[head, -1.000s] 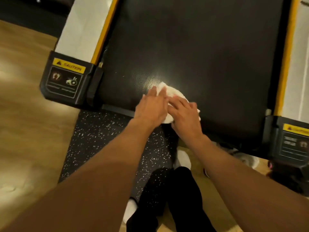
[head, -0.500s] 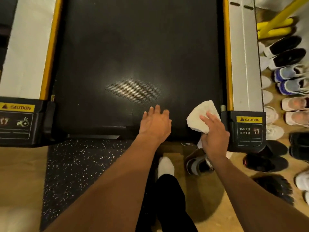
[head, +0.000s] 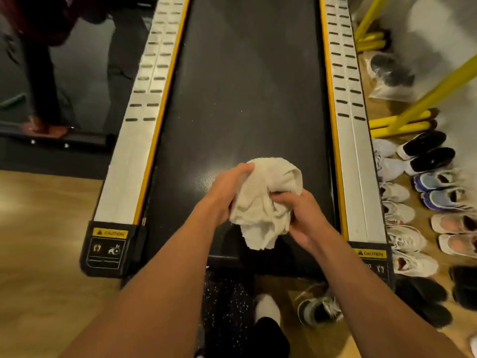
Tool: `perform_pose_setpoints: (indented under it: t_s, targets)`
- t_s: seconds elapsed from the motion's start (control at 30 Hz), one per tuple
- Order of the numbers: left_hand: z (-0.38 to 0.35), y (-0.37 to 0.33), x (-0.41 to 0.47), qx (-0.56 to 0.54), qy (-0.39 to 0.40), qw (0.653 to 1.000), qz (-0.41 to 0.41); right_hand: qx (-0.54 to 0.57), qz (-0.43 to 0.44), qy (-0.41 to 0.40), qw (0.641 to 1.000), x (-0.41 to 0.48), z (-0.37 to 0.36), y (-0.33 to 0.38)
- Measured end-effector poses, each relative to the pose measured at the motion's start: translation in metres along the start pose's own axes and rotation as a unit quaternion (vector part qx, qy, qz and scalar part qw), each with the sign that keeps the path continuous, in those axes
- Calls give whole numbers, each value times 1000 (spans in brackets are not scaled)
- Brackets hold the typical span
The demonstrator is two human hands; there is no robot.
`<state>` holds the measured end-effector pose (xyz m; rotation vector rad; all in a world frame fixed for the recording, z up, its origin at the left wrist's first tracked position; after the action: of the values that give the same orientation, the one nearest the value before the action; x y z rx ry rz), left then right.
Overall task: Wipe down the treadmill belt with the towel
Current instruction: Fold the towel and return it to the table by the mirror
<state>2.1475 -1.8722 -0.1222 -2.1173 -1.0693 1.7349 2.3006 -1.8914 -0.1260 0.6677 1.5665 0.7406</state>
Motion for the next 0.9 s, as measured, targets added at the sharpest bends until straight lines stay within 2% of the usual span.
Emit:
perform_pose_setpoints:
  t_s: [0.07,0.17,0.23,0.3,0.37,0.47,0.53,0.63,0.73,0.9]
  targets:
    - [4,-36,-23,-18,-8,999,-36,48,-7,47,998,-11,-14,34]
    - [10,-84,-53,32,-53,986,-153,85,-45,106,990,-31,-38,79]
    - [8,-111,-77,87,-51,974,-203,23,-27,88,995,-43,-56,104]
    - [6,-130,-107,99,-51,964,-243,-61,18,11,998,-59,-71,128]
    - [6,-146,-138,44,-50,969,-237,-62,27,-51,996,-78,-83,153]
    - [7,-163,-180,-31,-27,986,-159,-23,33,-46,998,-107,-94,193]
    - [5,-178,-205,-23,-28,984,-177,-39,55,-37,997,-127,-97,218]
    - [-4,-208,-247,27,-67,956,-284,-99,106,-65,987,-159,-103,252]
    - [-13,-228,-293,66,-117,927,-350,-143,158,-95,972,-191,-113,283]
    - [-1,-250,-372,143,-212,861,-440,-189,250,-70,947,-243,-148,333]
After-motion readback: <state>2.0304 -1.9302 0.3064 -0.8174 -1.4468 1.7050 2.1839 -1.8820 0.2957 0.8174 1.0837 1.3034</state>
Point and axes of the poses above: each hand's wrist, its own x-axis towards the middle knuckle, its own z-axis out of the back of the hand, y = z × x, the point moved 3 cm from there along x, towards the middle knuckle, and after that the axes turned 14 degrees about -x, right-handed, at the moved point
